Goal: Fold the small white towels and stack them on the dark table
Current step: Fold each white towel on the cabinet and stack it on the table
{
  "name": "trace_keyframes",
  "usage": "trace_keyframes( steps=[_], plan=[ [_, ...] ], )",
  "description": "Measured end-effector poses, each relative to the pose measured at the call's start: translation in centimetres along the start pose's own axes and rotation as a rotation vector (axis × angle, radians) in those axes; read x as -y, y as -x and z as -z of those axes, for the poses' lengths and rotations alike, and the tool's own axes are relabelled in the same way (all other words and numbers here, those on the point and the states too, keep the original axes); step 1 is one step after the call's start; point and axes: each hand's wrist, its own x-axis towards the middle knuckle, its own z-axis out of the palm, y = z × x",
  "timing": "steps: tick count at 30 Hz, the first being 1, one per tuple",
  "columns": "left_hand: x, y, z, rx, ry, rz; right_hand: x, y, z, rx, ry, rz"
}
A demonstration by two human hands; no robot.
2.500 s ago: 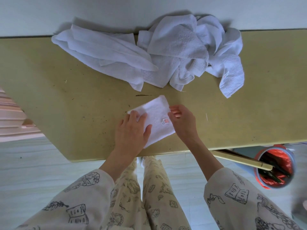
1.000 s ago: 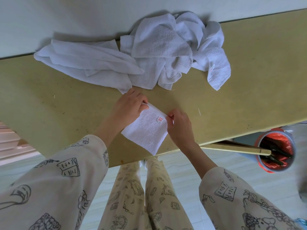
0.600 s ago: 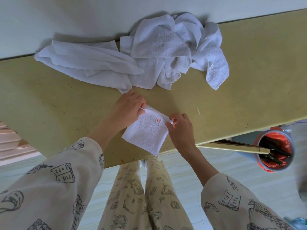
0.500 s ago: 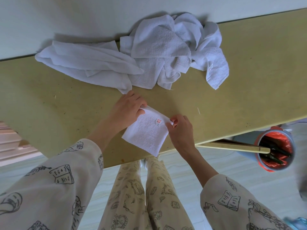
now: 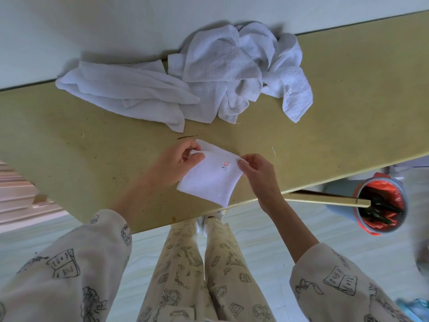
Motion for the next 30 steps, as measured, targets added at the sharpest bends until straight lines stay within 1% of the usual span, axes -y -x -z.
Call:
trace_keyframes(
  steps=[2,4,7,9,12,15,18,23,26,30],
  plan=[
    [-0.8,1.2,0.2,-0.069,0.013,-0.016,1.1,0.9,0.6,0.031,-0.045,0.077],
    [-1.7,2.6,0.3,-0.115,0.025,-0.024,2.2,1.9,1.2,0.074,-0.036,0.179],
    [-2.5,4.9,0.3,-0.105,0.07,-0.02,3.3,3.4,2.1,0.174,-0.01,0.287],
    [-2.8,6.4,0.1,-0.057,0.117,-0.003,3.3,4.3,2.9,0.255,0.017,0.277],
    [-2.0,7.7,-0.7,0.048,0.113,0.068,2.4,5.1,3.8,0.351,0.103,0.186],
    [-0.4,8.1,-1.7,0.097,0.113,0.126,0.4,5.3,4.0,0.388,0.184,0.074],
    [0.3,7.1,-2.6,0.023,0.105,0.161,-1.0,4.7,3.6,0.294,0.134,0.002],
    [1.0,3.3,-3.1,-0.183,0.072,0.158,-1.3,1.6,1.9,0.117,0.07,0.016],
    [1.9,1.4,-3.1,-0.275,0.016,0.207,-1.5,-1.0,0.6,0.066,0.105,0.031],
    [3.4,0.0,-3.3,-0.331,-0.017,0.259,-2.3,-3.3,-1.0,0.026,0.169,0.02]
  ],
)
